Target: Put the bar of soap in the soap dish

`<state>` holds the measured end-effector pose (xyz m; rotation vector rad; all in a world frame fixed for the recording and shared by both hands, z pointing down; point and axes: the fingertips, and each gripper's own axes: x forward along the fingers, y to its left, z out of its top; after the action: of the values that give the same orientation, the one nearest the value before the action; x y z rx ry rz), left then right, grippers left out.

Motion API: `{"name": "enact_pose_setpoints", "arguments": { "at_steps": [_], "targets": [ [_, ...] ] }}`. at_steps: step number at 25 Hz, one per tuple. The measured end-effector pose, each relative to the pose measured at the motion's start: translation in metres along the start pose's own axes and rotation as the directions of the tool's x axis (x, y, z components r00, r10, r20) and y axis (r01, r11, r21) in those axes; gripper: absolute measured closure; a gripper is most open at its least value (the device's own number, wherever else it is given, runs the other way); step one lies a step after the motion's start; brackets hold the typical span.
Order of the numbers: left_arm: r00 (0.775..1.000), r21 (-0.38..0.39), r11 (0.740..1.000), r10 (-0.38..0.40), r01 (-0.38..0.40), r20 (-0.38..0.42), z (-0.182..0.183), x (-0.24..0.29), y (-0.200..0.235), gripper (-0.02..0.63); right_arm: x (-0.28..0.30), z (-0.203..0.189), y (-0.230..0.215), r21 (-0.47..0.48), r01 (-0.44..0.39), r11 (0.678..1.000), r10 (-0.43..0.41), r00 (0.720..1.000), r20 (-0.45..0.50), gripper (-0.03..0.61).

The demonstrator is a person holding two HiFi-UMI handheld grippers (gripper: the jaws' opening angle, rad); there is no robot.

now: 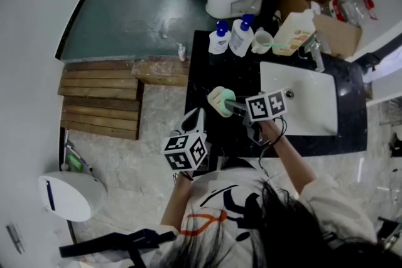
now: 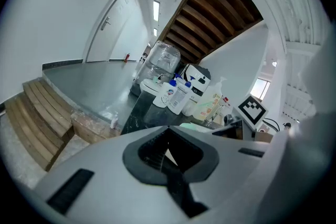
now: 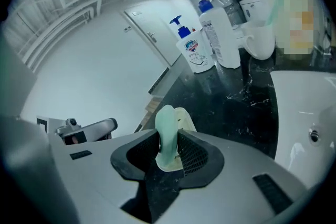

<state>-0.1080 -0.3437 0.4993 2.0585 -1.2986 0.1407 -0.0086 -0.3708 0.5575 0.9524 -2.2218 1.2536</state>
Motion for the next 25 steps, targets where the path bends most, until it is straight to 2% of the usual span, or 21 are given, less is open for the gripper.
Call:
{"name": "enact_pose_setpoints", "arguments": {
  "at_steps": [10,18,25],
  "targets": [
    [1.0,-0.011,1.0,-0.004,0.004,-0.006,0.001,0.002,0.007,0.612,0.009,0.003,0.008,-0.055,0.006,0.998,-0.008,1.0,-0.023,0.461],
    [1.0,-0.01,1.0,-0.01,0.01,-0.015,0.001,0.005,0.01,0.612,0.013,0.005,0.004,-0.124,0.056,0.991,-0.058,0.998,-0.013,0.459],
    [1.0,-0.011,1.0,-0.009,0.009,-0.02,0.002,0.008,0.012,0.612,0.009,0.007,-0.004,-0.199,0.135,0.971,-0.14,0.99,-0.014,0.451]
  ]
}}
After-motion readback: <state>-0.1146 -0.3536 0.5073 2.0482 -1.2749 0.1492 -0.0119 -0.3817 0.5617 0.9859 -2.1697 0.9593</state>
